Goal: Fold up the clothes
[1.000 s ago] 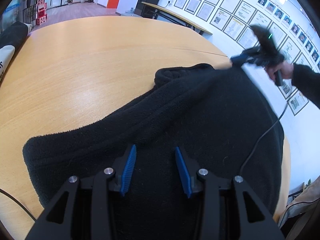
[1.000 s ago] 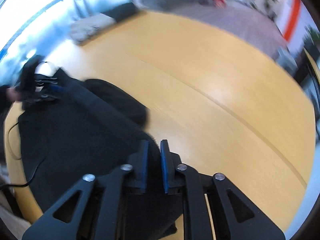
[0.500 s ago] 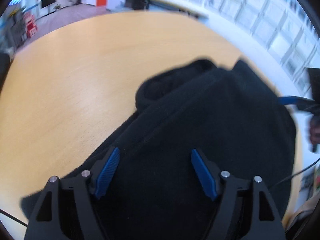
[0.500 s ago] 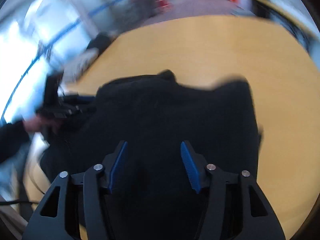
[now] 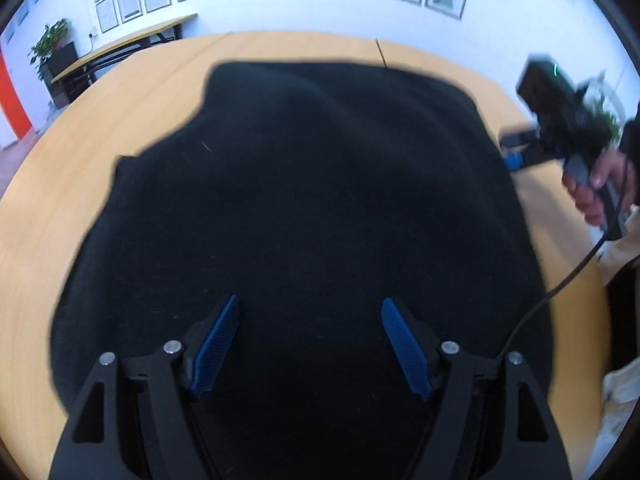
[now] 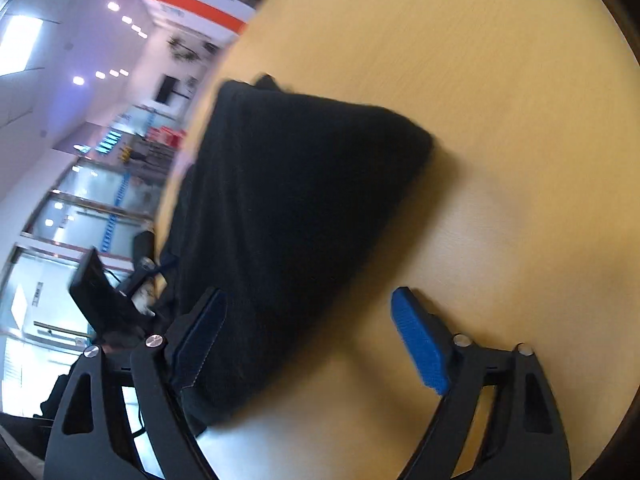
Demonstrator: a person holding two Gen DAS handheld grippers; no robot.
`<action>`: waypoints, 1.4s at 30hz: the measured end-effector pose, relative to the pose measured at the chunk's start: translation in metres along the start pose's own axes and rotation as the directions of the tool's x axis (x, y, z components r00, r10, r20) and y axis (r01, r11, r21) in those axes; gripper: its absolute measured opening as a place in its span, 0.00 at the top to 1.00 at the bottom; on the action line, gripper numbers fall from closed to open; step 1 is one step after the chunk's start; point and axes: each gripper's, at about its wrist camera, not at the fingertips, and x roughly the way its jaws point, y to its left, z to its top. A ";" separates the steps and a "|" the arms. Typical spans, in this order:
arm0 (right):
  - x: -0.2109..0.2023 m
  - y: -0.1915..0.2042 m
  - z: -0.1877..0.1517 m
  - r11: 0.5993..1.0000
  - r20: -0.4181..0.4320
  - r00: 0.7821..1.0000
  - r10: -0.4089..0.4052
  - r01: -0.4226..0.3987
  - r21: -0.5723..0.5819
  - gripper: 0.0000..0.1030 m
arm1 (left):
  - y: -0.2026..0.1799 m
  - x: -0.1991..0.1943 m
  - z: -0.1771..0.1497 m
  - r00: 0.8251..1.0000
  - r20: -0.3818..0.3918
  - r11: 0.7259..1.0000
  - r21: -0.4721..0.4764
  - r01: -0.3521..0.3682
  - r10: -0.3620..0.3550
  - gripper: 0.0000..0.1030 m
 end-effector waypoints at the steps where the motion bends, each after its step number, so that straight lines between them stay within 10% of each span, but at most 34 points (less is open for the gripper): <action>1: 0.018 0.016 0.000 1.000 0.016 1.000 0.015 -0.015 -0.011 0.17 | -0.004 0.003 0.003 1.000 0.005 1.000 -0.016 -0.005 0.005 0.20; 4: 0.038 0.026 0.015 0.999 0.039 0.999 0.032 -0.033 0.027 0.32 | -0.015 0.011 0.013 1.000 0.021 0.998 -0.065 -0.021 0.022 0.19; 6: 0.042 0.026 0.024 0.999 0.042 0.998 0.041 -0.041 0.018 0.59 | -0.022 0.017 0.020 0.999 0.031 0.995 -0.097 -0.031 0.034 0.19; 11: 0.020 0.034 0.060 0.995 0.120 0.991 0.054 -0.043 -0.092 0.78 | -0.041 0.031 0.036 0.996 0.053 0.982 -0.178 -0.054 0.065 0.19; 20: -0.099 0.073 0.134 0.843 0.203 0.977 0.070 0.051 -0.536 0.78 | -0.110 0.072 0.090 0.998 0.055 0.964 -0.266 0.004 0.011 0.17; 25: -0.116 0.116 0.073 0.724 -0.003 0.982 0.189 -0.142 -0.675 0.78 | -0.143 0.101 0.112 0.999 0.042 0.990 -0.138 -0.009 0.015 0.04; 29: -0.108 0.087 0.029 0.771 -0.106 0.981 0.161 -0.192 -0.608 0.78 | -0.143 0.112 0.118 0.999 0.036 0.992 -0.125 -0.007 0.011 0.00; 37: -0.099 0.055 0.014 0.796 -0.159 0.969 0.188 -0.245 -0.553 0.78 | -0.171 0.037 0.051 0.991 0.131 0.973 -0.223 0.051 -0.022 0.07; 42: -0.076 0.080 -0.001 0.695 -0.267 0.931 0.249 -0.364 -0.620 0.79 | -0.229 -0.074 -0.028 0.988 0.149 0.935 -0.346 0.083 -0.033 0.12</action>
